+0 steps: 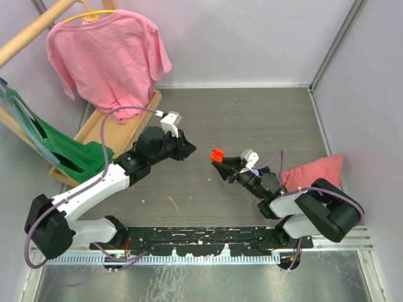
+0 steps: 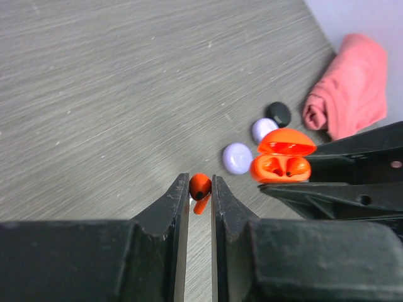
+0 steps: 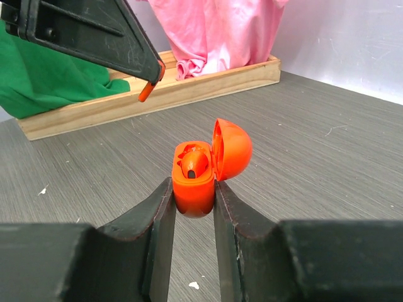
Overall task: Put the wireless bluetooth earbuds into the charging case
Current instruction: Place the earbud in the charging case.
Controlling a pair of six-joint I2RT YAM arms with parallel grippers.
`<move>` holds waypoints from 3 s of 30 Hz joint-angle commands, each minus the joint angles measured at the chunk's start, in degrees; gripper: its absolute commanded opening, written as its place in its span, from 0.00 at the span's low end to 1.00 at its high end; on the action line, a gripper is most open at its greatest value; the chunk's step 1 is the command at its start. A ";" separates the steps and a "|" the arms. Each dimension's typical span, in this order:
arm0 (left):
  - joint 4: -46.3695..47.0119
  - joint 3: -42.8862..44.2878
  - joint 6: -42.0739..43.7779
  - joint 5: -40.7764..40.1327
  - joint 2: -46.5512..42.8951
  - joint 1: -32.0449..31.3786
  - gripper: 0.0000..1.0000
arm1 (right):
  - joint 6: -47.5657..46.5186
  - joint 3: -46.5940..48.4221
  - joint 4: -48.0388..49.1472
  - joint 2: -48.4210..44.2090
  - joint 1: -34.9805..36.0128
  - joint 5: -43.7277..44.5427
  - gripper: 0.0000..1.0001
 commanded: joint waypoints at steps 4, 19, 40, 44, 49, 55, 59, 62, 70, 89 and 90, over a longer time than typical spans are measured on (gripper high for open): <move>18.45 -4.66 -1.28 3.07 -4.15 -2.29 0.08 | 1.32 0.67 8.73 0.69 -0.11 -1.28 0.03; 39.15 -10.62 -2.80 0.00 -0.98 -8.96 0.08 | 2.76 0.02 10.97 0.48 -0.12 -1.17 0.03; 48.12 -12.85 -5.02 -1.37 6.40 -10.31 0.08 | 3.45 -0.53 12.07 -0.21 -0.09 -0.58 0.02; 48.71 -14.30 -5.47 -2.39 5.85 -10.29 0.08 | 3.51 -0.65 12.08 -0.45 -0.13 -0.07 0.03; 48.57 -15.44 -5.77 -3.03 4.56 -10.41 0.08 | 3.45 -0.78 12.07 -0.59 -0.14 0.37 0.02; 48.70 -16.04 -7.02 -2.86 4.90 -10.53 0.08 | 3.45 -0.83 12.07 -0.65 -0.14 0.68 0.02; 48.97 -16.75 -7.69 -3.52 4.38 -10.77 0.08 | 3.51 -0.88 12.06 -0.72 -0.14 0.97 0.02; 48.90 -17.68 -7.98 -4.48 4.09 -10.90 0.10 | 3.53 -1.08 12.10 -1.03 -0.15 1.44 0.02; 46.75 -17.18 -7.45 -4.29 4.09 -10.91 0.22 | 3.62 -1.18 12.09 -1.43 -0.13 1.42 0.02; 33.43 -14.47 -0.89 -3.88 -4.85 -9.11 0.50 | 3.76 -0.90 12.14 -1.38 -0.19 -0.38 0.02; 31.39 -13.56 -0.71 -2.20 -4.92 -8.51 0.51 | 3.75 -0.81 12.07 -1.24 -0.18 -0.83 0.02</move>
